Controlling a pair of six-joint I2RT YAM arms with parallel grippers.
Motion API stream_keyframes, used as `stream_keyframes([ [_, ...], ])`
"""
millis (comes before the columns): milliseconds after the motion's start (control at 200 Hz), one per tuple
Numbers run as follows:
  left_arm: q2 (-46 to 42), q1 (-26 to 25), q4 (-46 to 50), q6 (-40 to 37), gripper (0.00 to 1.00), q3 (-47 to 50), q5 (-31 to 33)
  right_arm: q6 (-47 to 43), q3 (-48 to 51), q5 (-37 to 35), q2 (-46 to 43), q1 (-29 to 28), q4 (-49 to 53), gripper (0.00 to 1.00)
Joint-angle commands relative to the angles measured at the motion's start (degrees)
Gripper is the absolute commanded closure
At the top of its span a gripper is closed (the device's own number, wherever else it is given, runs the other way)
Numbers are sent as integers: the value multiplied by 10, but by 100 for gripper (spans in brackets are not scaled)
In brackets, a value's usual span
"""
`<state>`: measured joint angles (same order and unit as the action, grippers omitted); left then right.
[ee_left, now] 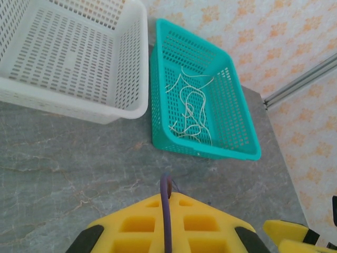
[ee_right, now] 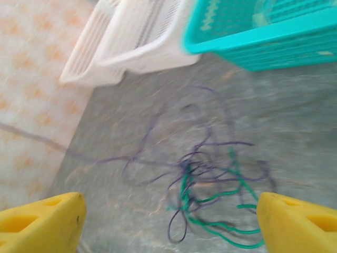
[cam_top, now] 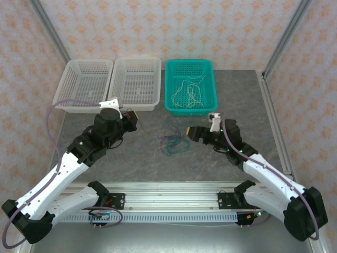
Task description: Untangle the cables
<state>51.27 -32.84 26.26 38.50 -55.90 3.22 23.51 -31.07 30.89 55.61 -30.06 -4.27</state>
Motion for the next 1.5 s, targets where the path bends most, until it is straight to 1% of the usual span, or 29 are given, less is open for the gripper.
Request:
stream_keyframes([
  [0, -9, 7, -3, -2, 100, 1, 2, -51, -18, 21, 49, -34, -38, 16],
  [85, -14, 7, 7, -1, 100, 0, 10, -67, -40, 17, 101, -63, -37, 16],
  [140, -17, 6, 11, -1, 100, 1, 15, -87, -58, -2, 137, -84, -24, 17],
  [305, -21, 7, 8, 0, 100, 7, 21, -114, -112, -104, 244, -136, -6, 16],
  [410, -21, 6, 11, 0, 100, 6, 22, -103, -146, -165, 309, -159, -15, 16],
  [510, -24, 6, 17, -2, 100, 6, 26, -86, -165, -237, 366, -170, -30, 20],
  [571, -28, 6, 25, -4, 100, 3, 31, -79, -171, -276, 394, -170, -32, 28],
  [606, -31, 7, 31, -7, 100, 1, 36, -78, -171, -291, 404, -170, -34, 38],
  [656, -38, 6, 40, -13, 100, -1, 48, -83, -171, -290, 417, -170, -32, 50],
  [746, -56, 6, 60, -23, 100, -1, 95, -78, -162, -285, 411, -170, -24, 66],
  [826, -74, 10, 78, -33, 100, 1, 145, -65, -130, -308, 392, -166, -31, 78],
  [876, -80, 16, 91, -44, 100, -1, 170, -51, -114, -313, 381, -153, -22, 83],
  [916, -80, 24, 108, -50, 100, -8, 184, -30, -105, -312, 371, -137, -5, 85],
  [1026, -72, 57, 145, -68, 100, -31, 207, 38, -67, -306, 339, -80, 31, 87],
  [1101, -65, 93, 159, -76, 100, -39, 208, 74, -42, -310, 310, -34, 59, 86],
  [1166, -62, 133, 160, -76, 100, -43, 180, 99, -30, -320, 285, 5, 89, 82],
  [1231, -64, 172, 144, -93, 100, -39, 118, 120, -25, -333, 260, 43, 123, 82],
  [1296, -65, 198, 136, -87, 100, -36, 87, 141, -26, -341, 238, 77, 149, 82],
  [1391, -63, 222, 137, -82, 100, -36, 61, 167, -25, -346, 208, 121, 172, 82],
  [1491, -66, 228, 131, -82, 100, -32, 44, 191, -36, -382, 181, 139, 208, 80],
])
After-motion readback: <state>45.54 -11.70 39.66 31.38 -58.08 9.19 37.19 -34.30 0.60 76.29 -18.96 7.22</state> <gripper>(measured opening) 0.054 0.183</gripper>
